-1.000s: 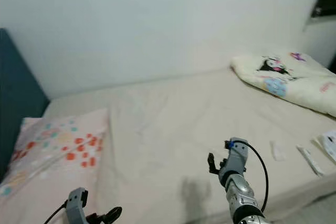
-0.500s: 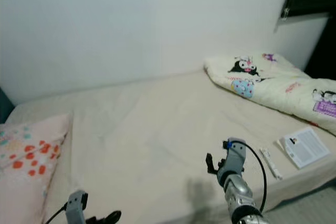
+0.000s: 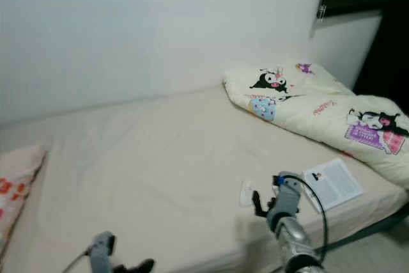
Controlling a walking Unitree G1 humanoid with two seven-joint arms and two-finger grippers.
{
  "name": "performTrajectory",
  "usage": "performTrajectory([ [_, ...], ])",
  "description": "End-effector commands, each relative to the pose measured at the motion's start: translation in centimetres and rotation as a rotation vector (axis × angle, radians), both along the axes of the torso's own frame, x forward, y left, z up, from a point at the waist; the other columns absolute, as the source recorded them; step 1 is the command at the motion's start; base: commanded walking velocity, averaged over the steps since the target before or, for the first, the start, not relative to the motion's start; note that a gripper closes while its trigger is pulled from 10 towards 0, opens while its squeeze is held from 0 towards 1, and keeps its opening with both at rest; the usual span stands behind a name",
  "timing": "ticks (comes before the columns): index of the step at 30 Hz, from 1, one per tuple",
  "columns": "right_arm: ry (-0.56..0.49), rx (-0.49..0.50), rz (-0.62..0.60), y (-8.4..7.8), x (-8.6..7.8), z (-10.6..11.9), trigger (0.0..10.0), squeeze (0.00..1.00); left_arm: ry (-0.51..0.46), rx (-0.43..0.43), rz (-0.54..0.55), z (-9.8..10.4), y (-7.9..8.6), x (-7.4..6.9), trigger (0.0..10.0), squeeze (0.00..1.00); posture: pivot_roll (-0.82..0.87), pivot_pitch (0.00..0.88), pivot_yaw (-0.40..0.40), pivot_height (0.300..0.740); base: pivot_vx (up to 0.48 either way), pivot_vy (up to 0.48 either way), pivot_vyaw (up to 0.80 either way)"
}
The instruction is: Clean up the room
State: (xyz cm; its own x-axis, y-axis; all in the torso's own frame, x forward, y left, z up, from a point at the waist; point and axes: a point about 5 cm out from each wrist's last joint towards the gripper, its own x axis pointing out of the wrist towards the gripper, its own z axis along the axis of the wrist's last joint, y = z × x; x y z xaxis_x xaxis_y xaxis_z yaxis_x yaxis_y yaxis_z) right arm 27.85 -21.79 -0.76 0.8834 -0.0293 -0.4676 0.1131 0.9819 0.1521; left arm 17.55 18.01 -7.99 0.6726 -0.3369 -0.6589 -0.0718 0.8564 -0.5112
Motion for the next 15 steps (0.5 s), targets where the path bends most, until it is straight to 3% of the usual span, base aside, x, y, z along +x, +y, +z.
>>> performTrajectory([
  [1,-0.01,0.012,0.013,0.58,0.27,0.11,10.0,0.0,-0.002,0.018,0.0,0.1,0.56,0.08,10.0,0.0,-0.19,0.0,0.028,0.74,0.0,-0.48,0.0],
  [9,-0.042,0.007,0.03,0.67,0.74,0.63,10.0,0.0,-0.02,0.023,0.011,0.39,0.94,0.56,10.0,0.0,-0.19,0.0,0.027,0.74,0.0,-0.48,0.0],
  [15,-0.056,0.015,0.026,0.58,0.78,0.77,10.0,0.0,-0.037,0.015,0.013,0.59,0.79,0.96,10.0,0.0,-0.19,0.0,0.028,0.74,0.0,-0.48,0.79],
])
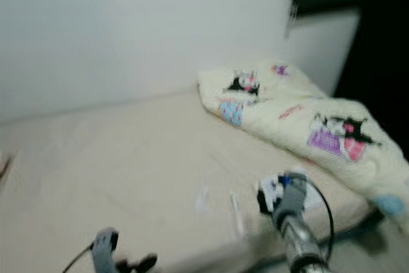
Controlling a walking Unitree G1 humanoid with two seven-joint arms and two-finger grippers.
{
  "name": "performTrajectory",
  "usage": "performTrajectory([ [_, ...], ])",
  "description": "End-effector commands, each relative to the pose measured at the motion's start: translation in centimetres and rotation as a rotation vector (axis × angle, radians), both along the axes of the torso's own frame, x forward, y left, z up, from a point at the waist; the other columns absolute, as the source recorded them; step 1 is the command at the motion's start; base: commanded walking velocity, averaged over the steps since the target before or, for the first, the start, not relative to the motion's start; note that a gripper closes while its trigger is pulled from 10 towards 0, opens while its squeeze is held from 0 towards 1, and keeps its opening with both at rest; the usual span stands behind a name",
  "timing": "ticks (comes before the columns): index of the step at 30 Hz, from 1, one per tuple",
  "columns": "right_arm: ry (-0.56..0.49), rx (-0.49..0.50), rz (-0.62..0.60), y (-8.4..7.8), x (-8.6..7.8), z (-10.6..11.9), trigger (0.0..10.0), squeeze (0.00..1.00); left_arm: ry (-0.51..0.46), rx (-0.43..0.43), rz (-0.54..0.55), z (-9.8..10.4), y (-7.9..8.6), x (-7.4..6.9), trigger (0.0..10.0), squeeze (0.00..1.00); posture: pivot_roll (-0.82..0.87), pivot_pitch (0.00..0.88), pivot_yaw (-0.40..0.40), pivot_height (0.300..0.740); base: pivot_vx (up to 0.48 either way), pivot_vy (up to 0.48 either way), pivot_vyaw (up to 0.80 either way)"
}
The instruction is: Clean up the room
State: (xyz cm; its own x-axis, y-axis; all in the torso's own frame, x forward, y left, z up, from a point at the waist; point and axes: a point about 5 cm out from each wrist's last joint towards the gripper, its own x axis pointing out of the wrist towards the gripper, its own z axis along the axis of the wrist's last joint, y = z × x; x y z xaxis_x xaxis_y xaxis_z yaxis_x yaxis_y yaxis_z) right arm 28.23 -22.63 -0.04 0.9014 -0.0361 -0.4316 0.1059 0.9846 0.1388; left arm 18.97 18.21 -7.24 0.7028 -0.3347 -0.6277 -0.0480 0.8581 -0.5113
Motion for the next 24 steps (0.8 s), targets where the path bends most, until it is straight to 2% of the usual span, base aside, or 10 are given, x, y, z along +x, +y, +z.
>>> performTrajectory([
  [1,-0.017,0.033,0.022,1.4,0.4,0.0,10.0,0.0,0.007,0.011,0.014,-0.1,0.6,-0.4,10.0,0.0,-0.19,0.0,0.028,0.74,0.0,-0.48,0.77],
  [4,-0.015,0.035,0.014,1.4,0.5,0.1,10.0,0.0,-0.011,0.008,0.017,0.1,0.4,0.1,10.0,0.0,-0.2,0.0,0.027,0.74,0.0,-0.48,0.0],
  [7,-0.017,0.021,0.007,1.3,0.8,0.3,10.0,0.0,-0.085,-0.011,0.018,1.1,0.1,1.9,10.0,0.0,-0.2,0.0,0.026,0.74,0.0,-0.48,0.0],
  [8,-0.017,0.021,0.007,1.3,0.8,0.3,10.0,0.0,-0.085,-0.011,0.018,1.1,0.1,1.9,10.0,0.0,-0.2,0.0,0.026,0.74,0.0,-0.48,0.0],
  [10,-0.013,0.011,-0.001,1.3,1.1,0.6,10.0,0.0,-0.152,0.021,-0.008,2.3,-0.2,3.7,10.0,0.0,-0.19,0.0,0.021,0.74,0.0,0.0,0.0],
  [11,-0.013,0.011,-0.001,1.3,1.1,0.6,10.0,0.0,-0.152,0.021,-0.008,2.3,-0.2,3.7,10.0,0.0,-0.19,0.0,0.021,0.74,0.0,0.0,0.0],
  [17,-0.051,0.043,0.005,1.6,2.1,1.6,10.0,0.0,-0.325,0.031,-0.046,5.3,-1.2,7.6,10.0,0.0,-0.2,0.0,0.02,0.74,0.0,0.0,0.0],
  [18,-0.051,0.043,0.005,1.6,2.1,1.6,10.0,0.0,-0.325,0.031,-0.046,5.3,-1.2,7.6,10.0,0.0,-0.2,0.0,0.02,0.74,0.0,0.0,0.0],
  [21,-0.043,0.041,0.022,2.0,2.6,1.9,10.0,0.0,-0.418,0.067,-0.086,7.0,-1.7,9.4,10.0,0.0,-0.2,0.0,0.02,0.735,0.0,0.0,0.0],
  [24,-0.055,0.042,0.037,2.1,2.8,2.2,10.0,0.0,-0.47,0.105,-0.114,7.9,-2.1,10.2,10.0,0.0,-0.2,0.0,0.02,0.725,0.0,0.0,0.0],
])
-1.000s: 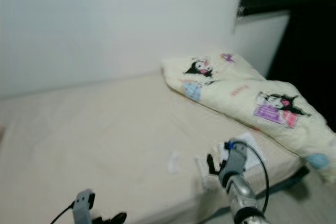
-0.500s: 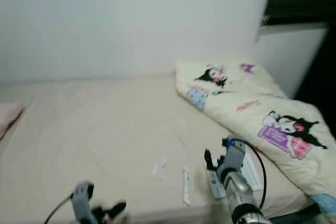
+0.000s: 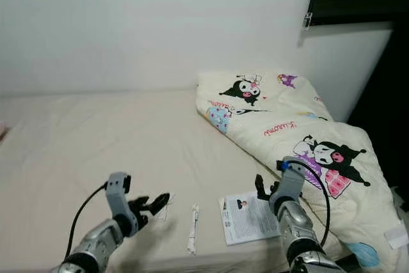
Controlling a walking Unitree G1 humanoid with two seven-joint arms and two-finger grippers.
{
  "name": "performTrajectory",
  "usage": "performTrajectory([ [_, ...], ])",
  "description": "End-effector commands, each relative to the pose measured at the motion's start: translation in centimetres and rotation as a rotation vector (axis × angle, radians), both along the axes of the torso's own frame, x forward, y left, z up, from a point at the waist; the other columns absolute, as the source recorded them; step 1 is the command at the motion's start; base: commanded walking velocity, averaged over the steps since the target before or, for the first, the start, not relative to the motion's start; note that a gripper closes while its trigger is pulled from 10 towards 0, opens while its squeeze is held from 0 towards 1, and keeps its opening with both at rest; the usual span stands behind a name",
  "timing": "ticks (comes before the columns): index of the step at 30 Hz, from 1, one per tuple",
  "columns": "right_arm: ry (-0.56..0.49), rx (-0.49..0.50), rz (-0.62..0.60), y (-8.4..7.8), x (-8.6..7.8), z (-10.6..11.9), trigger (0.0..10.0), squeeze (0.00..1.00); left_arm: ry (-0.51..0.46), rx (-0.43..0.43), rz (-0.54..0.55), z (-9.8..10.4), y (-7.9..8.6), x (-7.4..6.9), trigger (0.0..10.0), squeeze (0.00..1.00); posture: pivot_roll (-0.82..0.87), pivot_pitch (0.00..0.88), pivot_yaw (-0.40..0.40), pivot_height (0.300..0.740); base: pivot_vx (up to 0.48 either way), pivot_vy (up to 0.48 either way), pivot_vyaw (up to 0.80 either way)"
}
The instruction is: Clean up the room
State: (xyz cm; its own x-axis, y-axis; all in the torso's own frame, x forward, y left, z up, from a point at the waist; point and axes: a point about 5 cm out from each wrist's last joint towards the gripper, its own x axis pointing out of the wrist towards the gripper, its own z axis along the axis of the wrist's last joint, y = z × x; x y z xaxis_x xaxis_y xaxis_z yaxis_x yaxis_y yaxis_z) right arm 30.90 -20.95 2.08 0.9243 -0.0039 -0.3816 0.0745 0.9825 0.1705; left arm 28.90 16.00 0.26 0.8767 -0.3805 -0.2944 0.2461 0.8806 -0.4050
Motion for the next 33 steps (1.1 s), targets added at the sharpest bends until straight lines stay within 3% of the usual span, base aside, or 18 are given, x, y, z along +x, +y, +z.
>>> performTrajectory([
  [1,0.0,0.014,0.014,0.5,0.2,0.1,10.0,0.0,-0.026,0.037,-0.01,0.4,0.1,0.3,10.0,0.0,-0.2,0.0,0.02,0.725,0.0,0.0,0.0],
  [2,-0.016,0.013,0.047,0.9,0.5,0.4,10.0,0.0,-0.075,0.129,-0.022,1.2,-0.1,1.1,10.0,0.0,-0.21,0.0,0.019,0.715,0.0,0.0,0.0],
  [16,-0.042,0.01,0.133,2.7,1.2,1.1,10.0,0.0,-0.175,0.354,-0.093,2.5,-1.8,2.4,10.0,0.0,-0.21,0.0,0.014,0.67,0.0,0.0,0.0],
  [27,-0.041,0.013,0.184,4.3,1.3,1.0,10.0,0.0,-0.158,0.369,-0.022,2.2,-2.4,2.3,10.0,0.0,-0.2,0.0,0.013,0.63,0.0,0.0,0.0],
  [33,-0.045,0.017,0.205,5.0,1.4,1.1,10.0,0.0,-0.128,0.283,0.021,2.2,-3.0,2.4,10.0,0.0,-0.2,0.0,0.013,0.6,0.0,0.0,0.0],
])
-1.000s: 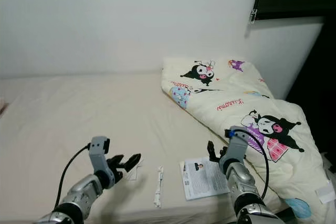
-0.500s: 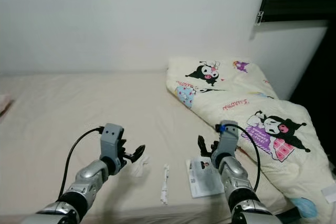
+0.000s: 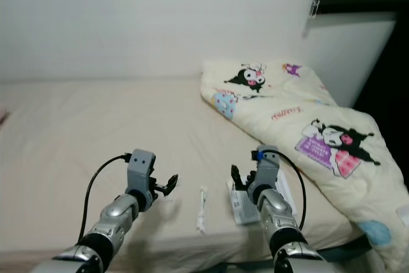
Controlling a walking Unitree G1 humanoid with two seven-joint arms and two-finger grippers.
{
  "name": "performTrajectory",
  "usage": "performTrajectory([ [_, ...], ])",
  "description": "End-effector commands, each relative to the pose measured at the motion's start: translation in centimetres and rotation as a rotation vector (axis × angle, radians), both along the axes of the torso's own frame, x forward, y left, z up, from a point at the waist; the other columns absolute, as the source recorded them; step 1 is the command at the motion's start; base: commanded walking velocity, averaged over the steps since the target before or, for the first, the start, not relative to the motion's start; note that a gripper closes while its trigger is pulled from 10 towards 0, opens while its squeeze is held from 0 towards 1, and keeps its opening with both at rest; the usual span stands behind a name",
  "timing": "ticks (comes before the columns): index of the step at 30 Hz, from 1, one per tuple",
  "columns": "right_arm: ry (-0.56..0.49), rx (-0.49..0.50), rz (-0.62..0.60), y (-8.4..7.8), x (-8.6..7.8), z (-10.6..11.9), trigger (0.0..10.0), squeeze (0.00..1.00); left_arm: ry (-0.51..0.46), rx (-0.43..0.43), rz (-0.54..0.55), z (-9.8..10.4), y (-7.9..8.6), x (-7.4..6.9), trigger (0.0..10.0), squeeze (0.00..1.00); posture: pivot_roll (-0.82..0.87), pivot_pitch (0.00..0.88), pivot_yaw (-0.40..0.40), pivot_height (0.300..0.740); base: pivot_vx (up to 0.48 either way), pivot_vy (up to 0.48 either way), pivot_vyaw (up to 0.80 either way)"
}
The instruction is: Clean up the room
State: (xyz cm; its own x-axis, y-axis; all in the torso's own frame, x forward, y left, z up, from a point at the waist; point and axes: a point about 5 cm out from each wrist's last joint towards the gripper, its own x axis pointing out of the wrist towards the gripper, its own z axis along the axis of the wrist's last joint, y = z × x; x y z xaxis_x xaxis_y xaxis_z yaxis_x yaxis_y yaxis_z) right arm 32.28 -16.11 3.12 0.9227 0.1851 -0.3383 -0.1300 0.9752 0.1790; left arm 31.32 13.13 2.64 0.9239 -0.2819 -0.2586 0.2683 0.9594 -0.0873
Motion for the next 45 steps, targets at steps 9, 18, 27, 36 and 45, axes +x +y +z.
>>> performTrajectory([
  [9,-0.006,0.007,0.024,0.6,0.1,0.2,10.0,0.0,-0.024,0.012,-0.029,0.7,-1.4,0.6,10.0,0.0,-0.2,0.0,0.016,0.58,0.0,0.0,0.0],
  [18,-0.032,0.02,0.073,1.7,0.6,0.8,10.0,0.0,-0.107,-0.01,-0.012,2.8,-2.1,2.0,10.0,0.0,-0.2,0.0,0.013,0.545,0.0,0.0,0.0],
  [27,-0.034,0.022,0.099,2.5,0.5,0.8,10.0,0.0,-0.104,0.011,-0.036,2.8,-2.4,2.0,10.0,0.0,-0.2,0.0,0.006,0.51,0.0,0.0,0.0],
  [36,-0.058,0.018,0.102,2.4,0.7,1.2,10.0,0.0,-0.092,0.096,0.045,3.1,-1.6,2.7,10.0,0.0,-0.22,0.0,0.014,0.475,0.0,0.0,0.0],
  [45,-0.089,0.03,0.092,2.2,0.2,1.2,10.0,0.0,-0.06,0.183,0.286,3.4,2.6,3.4,10.0,0.0,-0.24,0.004,0.021,0.456,0.0,0.0,0.0],
])
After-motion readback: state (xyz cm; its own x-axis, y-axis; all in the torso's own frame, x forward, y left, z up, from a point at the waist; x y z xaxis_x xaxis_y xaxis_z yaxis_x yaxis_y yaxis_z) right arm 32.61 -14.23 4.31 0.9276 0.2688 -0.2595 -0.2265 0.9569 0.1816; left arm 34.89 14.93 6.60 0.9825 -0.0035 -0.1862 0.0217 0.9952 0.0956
